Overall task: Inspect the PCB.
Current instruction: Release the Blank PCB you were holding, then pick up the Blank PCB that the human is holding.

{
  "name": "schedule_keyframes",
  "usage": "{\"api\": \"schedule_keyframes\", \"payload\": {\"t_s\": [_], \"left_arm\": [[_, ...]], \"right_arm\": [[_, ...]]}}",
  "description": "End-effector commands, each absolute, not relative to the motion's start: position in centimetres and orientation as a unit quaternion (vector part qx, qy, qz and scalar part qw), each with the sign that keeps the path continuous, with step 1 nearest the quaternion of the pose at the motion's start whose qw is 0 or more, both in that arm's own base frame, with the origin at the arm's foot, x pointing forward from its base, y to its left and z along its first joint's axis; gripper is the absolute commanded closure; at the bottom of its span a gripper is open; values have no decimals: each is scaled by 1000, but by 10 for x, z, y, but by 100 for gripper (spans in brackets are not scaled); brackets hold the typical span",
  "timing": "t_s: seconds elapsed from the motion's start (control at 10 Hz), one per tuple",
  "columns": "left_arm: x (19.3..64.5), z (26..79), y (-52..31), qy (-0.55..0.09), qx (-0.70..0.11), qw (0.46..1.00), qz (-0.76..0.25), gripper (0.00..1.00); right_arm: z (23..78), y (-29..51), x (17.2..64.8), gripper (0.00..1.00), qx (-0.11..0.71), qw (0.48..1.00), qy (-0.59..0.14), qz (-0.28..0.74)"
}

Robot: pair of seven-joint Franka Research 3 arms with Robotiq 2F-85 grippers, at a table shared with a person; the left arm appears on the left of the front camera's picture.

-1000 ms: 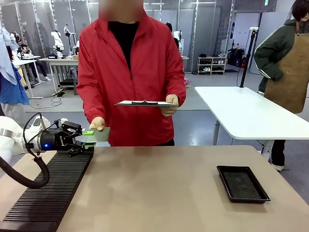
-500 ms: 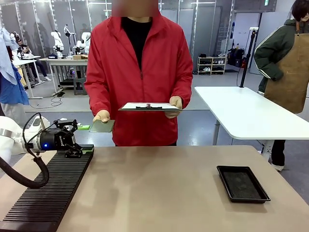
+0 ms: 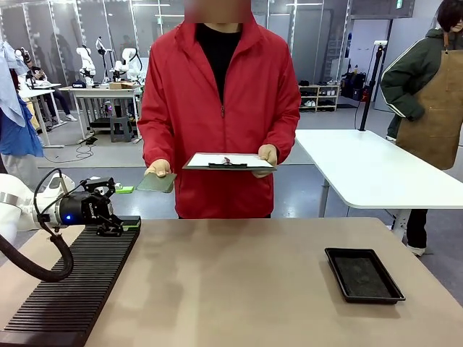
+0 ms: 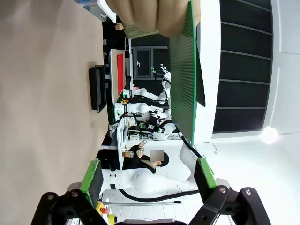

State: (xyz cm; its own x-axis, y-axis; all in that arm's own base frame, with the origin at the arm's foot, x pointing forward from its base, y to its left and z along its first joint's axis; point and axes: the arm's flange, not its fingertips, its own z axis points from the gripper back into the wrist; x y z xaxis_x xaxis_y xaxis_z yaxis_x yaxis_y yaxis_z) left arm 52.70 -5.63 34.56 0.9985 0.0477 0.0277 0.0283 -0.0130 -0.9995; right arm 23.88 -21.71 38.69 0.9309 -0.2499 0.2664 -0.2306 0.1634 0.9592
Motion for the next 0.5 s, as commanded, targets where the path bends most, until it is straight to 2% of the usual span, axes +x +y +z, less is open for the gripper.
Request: {"api": "schedule_keyframes", "payload": {"t_s": [0.0,0.4], "left_arm": [[527,345,-56,-27,-711,702,7,0],[527,345,-56,-27,-711,702,7,0]], "right_arm": [[388,-218,238,0,650,736,-189,-5],[388,-218,238,0,650,736,-189,-5]]}}
